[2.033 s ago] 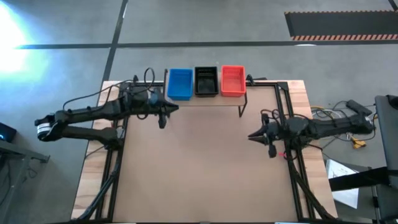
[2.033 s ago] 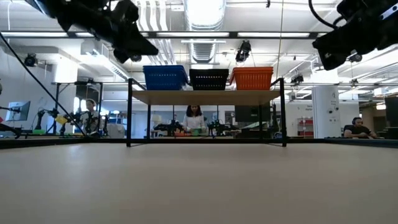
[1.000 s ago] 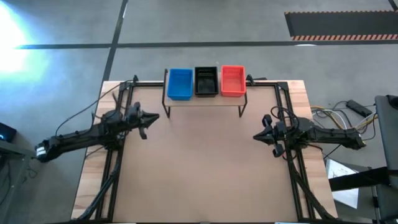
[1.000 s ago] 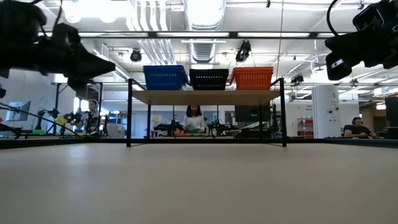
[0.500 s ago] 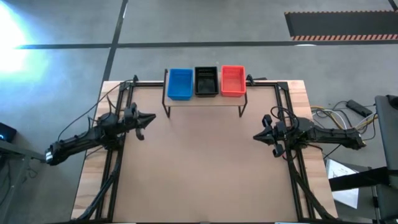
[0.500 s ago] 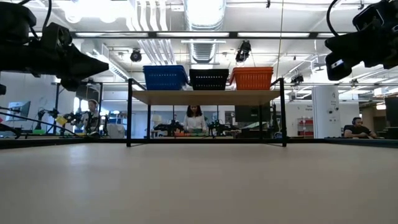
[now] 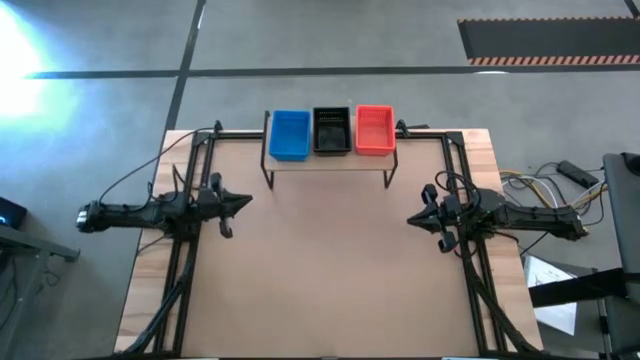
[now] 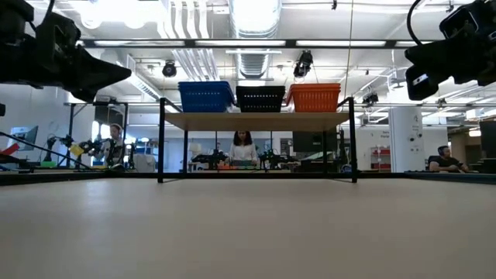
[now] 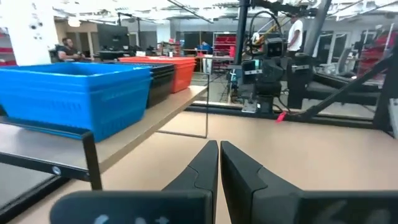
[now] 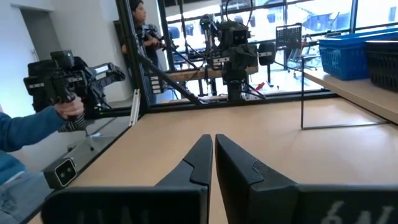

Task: Stack baskets on shelf by color
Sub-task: Return to Home Position

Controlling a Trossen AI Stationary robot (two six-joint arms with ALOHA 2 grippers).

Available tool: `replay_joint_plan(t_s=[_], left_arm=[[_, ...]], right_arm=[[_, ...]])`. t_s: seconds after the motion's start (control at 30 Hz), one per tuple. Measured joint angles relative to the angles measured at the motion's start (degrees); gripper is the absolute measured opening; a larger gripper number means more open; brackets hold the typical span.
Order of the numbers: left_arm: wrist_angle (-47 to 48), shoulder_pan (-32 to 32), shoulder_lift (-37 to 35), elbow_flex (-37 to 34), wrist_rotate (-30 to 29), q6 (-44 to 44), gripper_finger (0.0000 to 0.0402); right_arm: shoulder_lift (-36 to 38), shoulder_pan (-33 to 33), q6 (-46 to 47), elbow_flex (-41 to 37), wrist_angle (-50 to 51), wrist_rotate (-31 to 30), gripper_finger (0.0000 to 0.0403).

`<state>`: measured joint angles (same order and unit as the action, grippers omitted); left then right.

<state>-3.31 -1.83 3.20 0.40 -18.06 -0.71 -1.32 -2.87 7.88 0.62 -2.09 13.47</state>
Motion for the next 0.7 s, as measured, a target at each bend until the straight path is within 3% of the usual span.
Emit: replay_joint_plan(t_s=[0.17,0.43,0.7], left_arm=[[-0.07,0.60,-0.96,-0.04,-0.26,1.40,0.0000],[1.36,1.23,-0.51,-0.07,10.58,0.38,0.0000],[1.33,1.25,5.74,-0.11,10.46,-1.54,0.0000]], right_arm=[[-0.07,0.00,-1.55,0.00,0.02,-0.02,0.0013],[-1.13,0.00,-2.51,-0.02,0.02,-0.08,0.0013],[-3.79,0.00,-2.52,-0.02,0.14,-2.84,0.0013]])
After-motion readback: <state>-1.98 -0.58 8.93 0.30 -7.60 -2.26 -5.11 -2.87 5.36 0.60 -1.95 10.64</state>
